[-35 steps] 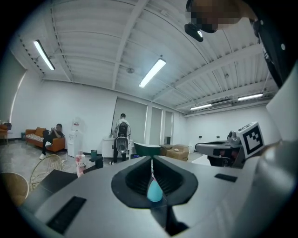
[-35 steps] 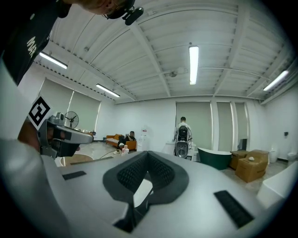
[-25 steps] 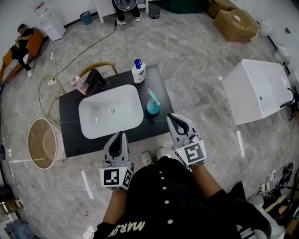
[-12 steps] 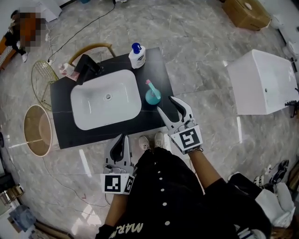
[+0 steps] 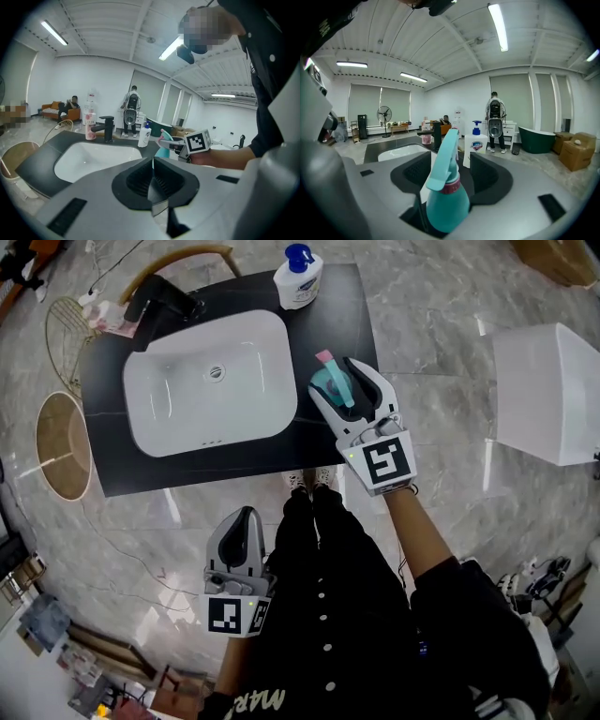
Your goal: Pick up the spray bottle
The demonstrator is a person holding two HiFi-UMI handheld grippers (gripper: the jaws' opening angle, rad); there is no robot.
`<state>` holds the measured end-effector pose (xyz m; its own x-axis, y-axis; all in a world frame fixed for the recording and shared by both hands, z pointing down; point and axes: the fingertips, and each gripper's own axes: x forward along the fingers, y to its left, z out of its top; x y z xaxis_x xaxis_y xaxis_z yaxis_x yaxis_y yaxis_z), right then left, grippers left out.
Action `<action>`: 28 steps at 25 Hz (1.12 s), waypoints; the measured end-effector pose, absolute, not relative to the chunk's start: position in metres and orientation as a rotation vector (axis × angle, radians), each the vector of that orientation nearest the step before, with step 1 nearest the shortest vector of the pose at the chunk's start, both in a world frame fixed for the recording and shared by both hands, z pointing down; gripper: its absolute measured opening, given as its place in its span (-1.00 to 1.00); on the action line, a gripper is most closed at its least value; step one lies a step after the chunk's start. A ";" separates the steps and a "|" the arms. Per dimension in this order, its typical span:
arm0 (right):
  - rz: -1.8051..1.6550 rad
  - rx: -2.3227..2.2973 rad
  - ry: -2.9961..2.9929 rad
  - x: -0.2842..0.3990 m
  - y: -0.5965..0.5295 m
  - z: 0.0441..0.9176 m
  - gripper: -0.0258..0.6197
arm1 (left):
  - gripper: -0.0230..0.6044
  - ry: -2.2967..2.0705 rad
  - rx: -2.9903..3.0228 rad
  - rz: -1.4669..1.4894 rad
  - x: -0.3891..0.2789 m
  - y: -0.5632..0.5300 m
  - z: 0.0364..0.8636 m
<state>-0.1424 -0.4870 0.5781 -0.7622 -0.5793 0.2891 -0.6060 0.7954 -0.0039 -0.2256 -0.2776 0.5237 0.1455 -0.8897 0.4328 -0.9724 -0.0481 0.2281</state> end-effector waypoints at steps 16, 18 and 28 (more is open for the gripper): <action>-0.047 0.912 -2.743 -0.151 -0.497 0.558 -0.57 | -0.86 -1.841 1.912 0.262 -0.242 -0.274 0.529; -0.071 0.916 -2.747 -0.149 -0.494 0.542 -0.57 | -0.86 -1.851 1.936 0.251 -0.243 -0.278 0.519; -0.117 1.017 -2.781 -0.118 -0.460 0.440 -0.57 | -0.86 -1.875 2.119 0.145 -0.244 -0.306 0.450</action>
<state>-0.1175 -0.4603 0.4399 -0.7507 -0.6458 0.1392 -0.6318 0.7634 0.1343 -0.2438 -0.3064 0.4502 0.1394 -0.9511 0.2755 -0.9821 -0.0973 0.1612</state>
